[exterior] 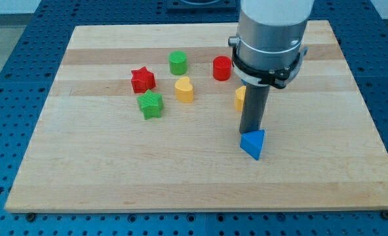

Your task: Slide the blue triangle to the bottom right diagonal to the yellow hexagon

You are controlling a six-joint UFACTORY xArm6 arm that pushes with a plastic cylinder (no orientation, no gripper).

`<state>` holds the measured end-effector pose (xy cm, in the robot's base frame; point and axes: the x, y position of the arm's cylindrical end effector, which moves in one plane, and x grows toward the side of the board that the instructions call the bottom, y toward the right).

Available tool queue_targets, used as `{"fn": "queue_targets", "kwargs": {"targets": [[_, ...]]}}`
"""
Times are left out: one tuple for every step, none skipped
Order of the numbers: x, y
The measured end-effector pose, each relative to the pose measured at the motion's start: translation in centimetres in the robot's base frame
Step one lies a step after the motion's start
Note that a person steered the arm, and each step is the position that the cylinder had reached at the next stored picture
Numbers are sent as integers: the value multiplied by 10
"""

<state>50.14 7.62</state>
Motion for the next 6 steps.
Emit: {"fn": "queue_targets", "kwargs": {"targets": [[17, 0], [35, -7], [38, -35], [52, -50], [68, -50], [68, -46]]}}
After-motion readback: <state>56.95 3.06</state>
